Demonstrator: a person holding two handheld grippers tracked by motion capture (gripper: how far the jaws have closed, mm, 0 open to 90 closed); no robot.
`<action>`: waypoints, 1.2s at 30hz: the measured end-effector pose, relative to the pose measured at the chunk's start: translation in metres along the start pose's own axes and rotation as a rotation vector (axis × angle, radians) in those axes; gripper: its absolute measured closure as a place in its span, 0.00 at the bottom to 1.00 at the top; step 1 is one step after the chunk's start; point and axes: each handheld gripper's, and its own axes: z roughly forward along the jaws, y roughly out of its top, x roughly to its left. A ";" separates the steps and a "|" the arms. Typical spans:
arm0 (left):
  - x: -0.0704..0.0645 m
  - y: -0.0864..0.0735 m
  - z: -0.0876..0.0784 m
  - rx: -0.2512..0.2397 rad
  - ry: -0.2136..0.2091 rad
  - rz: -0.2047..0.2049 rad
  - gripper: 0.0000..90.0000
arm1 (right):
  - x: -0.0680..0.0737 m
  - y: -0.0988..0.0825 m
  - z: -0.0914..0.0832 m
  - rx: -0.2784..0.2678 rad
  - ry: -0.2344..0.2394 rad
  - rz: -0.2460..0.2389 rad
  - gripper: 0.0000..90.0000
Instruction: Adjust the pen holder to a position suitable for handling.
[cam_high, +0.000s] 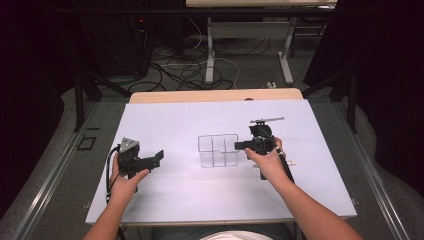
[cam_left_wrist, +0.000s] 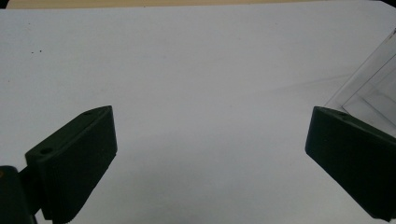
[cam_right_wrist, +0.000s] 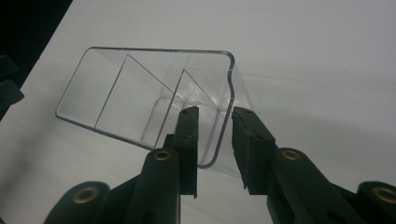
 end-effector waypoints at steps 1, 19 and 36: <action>0.000 0.000 0.000 0.002 0.000 0.000 0.03 | -0.002 0.001 -0.001 0.002 0.008 -0.012 0.76; 0.003 0.000 0.000 0.004 0.021 -0.013 0.03 | -0.006 0.026 -0.040 -0.088 0.092 -0.142 0.54; 0.005 -0.001 -0.006 -0.006 0.027 -0.015 0.03 | -0.029 0.028 -0.057 -0.149 0.035 -0.265 0.40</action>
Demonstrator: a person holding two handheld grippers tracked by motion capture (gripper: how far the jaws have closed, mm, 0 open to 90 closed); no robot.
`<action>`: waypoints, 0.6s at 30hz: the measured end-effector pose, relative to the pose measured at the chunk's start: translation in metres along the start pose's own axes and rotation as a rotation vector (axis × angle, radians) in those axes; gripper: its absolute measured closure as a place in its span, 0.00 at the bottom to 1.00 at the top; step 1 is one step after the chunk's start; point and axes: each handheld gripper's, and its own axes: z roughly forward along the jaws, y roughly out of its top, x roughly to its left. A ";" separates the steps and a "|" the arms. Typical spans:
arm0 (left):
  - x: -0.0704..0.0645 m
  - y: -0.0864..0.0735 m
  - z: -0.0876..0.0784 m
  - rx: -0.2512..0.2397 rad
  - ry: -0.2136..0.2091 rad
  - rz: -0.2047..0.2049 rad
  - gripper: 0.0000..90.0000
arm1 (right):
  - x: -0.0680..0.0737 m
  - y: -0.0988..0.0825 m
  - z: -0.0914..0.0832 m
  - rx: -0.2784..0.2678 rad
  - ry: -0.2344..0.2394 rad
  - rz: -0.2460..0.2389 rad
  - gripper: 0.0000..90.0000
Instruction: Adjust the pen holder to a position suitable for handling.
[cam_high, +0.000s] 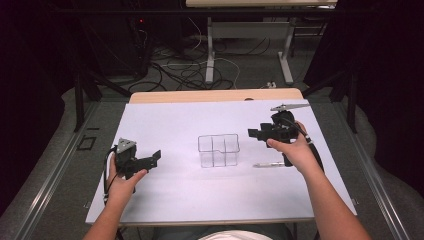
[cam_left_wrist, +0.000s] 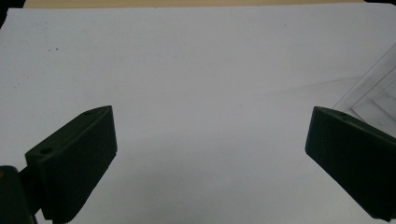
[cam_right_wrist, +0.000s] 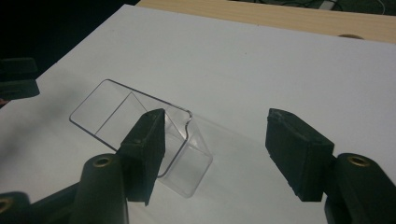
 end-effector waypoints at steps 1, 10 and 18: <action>0.000 0.000 0.000 -0.001 0.000 0.001 0.03 | -0.003 -0.001 0.000 0.002 -0.005 -0.021 0.38; -0.002 -0.001 0.000 0.012 0.007 0.018 0.03 | -0.024 -0.012 0.004 0.055 0.033 -0.118 0.25; -0.002 -0.003 0.000 0.018 0.008 0.029 0.01 | -0.032 -0.013 0.003 0.138 -0.003 -0.216 0.16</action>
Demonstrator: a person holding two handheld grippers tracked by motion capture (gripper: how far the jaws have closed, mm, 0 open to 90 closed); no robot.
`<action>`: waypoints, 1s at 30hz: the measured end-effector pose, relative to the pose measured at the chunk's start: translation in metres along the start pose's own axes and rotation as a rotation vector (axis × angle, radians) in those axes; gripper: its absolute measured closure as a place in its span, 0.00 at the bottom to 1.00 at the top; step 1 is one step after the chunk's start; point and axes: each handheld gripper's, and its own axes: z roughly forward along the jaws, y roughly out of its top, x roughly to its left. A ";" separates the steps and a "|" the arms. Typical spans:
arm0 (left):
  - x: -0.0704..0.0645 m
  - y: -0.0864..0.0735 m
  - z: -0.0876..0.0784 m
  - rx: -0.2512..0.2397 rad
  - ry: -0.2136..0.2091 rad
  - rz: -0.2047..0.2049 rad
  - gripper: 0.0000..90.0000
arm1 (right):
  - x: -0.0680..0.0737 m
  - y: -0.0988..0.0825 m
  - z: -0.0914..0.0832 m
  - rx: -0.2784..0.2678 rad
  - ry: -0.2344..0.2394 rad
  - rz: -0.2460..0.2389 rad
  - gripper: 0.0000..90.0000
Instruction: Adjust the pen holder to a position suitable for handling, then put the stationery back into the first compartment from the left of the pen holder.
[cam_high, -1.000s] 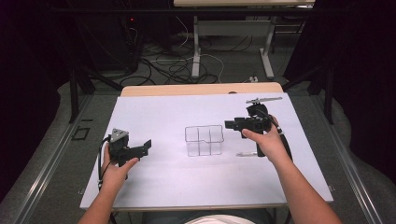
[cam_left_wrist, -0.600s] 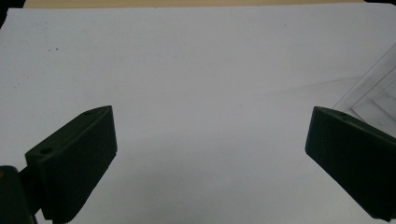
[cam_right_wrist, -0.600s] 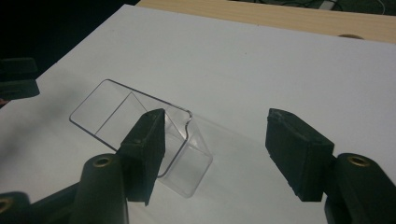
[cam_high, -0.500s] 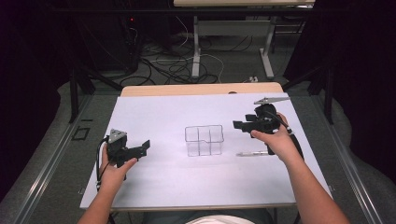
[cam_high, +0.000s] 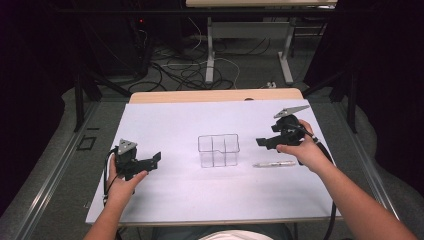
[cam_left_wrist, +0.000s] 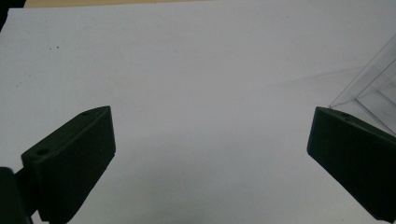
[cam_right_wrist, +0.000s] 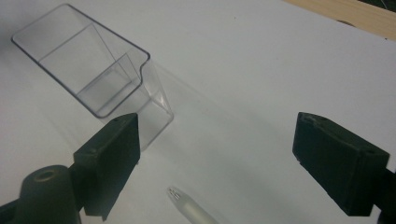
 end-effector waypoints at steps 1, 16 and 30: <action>0.000 0.000 0.000 -0.004 0.000 0.000 0.01 | 0.000 0.000 0.000 0.009 0.006 -0.031 0.15; 0.000 -0.001 -0.002 -0.010 -0.008 0.007 0.00 | 0.010 0.002 -0.010 0.225 -0.110 -0.587 0.11; -0.003 -0.001 -0.004 -0.028 -0.012 0.024 0.00 | 0.007 -0.007 0.008 0.427 -0.053 -0.766 0.39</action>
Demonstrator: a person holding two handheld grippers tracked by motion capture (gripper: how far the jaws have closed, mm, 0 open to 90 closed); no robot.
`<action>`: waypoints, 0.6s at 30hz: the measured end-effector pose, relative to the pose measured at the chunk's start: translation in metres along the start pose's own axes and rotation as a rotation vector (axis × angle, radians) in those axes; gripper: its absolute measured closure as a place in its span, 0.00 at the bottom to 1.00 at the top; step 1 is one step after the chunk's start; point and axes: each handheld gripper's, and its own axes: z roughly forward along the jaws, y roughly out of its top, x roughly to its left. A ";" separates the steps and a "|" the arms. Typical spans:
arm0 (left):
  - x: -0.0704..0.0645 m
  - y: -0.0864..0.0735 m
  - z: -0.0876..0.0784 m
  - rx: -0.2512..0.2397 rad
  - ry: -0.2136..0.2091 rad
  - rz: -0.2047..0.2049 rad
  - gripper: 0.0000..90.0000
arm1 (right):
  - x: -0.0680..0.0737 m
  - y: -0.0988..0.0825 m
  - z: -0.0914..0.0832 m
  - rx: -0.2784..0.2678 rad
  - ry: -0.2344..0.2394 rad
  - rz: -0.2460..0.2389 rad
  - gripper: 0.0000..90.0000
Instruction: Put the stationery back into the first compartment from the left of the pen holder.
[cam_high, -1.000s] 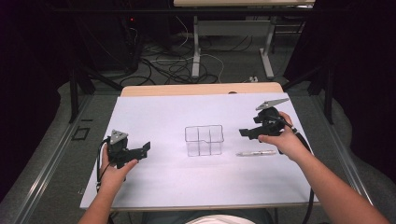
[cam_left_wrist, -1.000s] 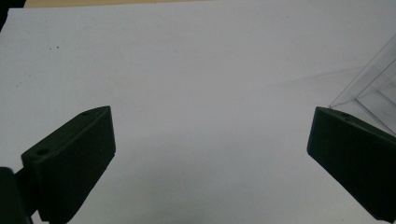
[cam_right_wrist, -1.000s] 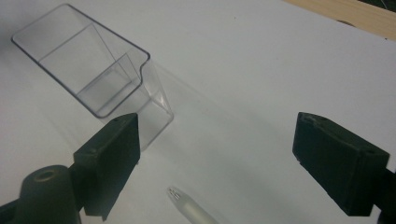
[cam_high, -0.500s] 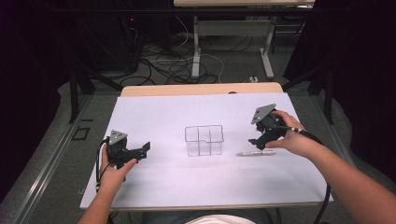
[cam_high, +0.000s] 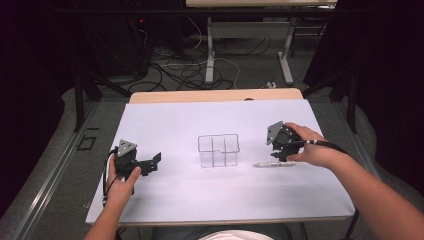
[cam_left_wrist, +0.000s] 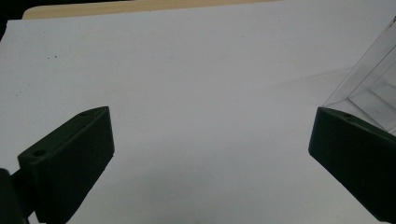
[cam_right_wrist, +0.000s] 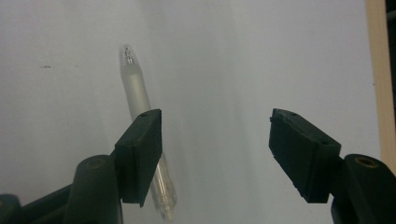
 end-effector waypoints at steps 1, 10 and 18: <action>0.000 0.000 0.000 -0.002 0.000 0.002 0.00 | 0.003 -0.001 0.009 -0.097 -0.029 0.007 0.40; -0.001 0.000 -0.002 -0.012 0.007 0.008 0.00 | 0.001 0.002 0.015 0.018 0.013 -0.018 0.44; 0.000 0.000 -0.002 -0.007 0.011 0.008 0.00 | 0.002 0.004 0.020 0.002 0.018 -0.068 0.48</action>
